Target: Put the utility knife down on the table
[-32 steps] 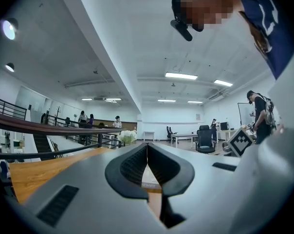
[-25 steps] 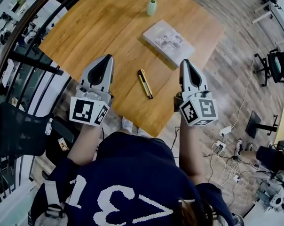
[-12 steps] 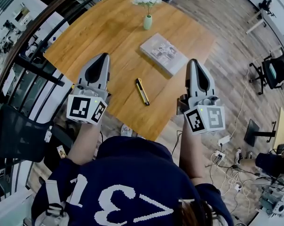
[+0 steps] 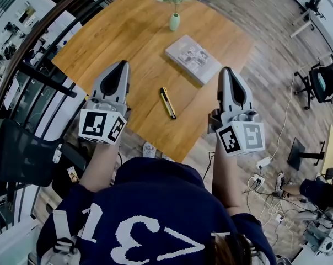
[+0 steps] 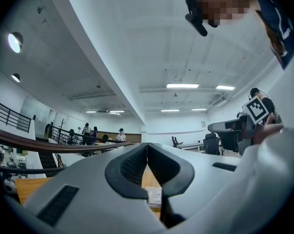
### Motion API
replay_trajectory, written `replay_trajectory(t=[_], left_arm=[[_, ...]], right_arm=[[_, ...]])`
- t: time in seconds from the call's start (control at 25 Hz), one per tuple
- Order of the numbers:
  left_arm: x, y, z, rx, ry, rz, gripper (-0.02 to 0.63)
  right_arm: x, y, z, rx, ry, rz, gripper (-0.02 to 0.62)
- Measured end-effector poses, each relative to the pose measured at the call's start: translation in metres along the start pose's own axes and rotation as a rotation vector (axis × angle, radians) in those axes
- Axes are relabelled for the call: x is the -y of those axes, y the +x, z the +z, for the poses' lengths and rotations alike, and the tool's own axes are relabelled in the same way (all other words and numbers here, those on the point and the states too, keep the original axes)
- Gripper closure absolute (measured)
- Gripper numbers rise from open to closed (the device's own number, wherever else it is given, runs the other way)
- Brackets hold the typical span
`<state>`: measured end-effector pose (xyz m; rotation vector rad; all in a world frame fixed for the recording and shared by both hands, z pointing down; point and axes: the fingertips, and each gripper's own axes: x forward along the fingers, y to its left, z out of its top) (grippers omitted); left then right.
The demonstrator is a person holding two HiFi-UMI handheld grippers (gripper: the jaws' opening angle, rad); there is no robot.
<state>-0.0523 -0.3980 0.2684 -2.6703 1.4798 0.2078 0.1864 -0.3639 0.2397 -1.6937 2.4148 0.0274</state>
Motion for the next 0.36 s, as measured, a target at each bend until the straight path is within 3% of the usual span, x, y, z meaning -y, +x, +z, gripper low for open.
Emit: replay_trajectory(t=[0.36], left_arm=[[0.0025, -0.0025, -0.0008, -0.004, 0.004, -0.003, 0.591]], right_arm=[[-0.0012, -0.0025, 0.0001, -0.006, -0.004, 0.004, 0.572]])
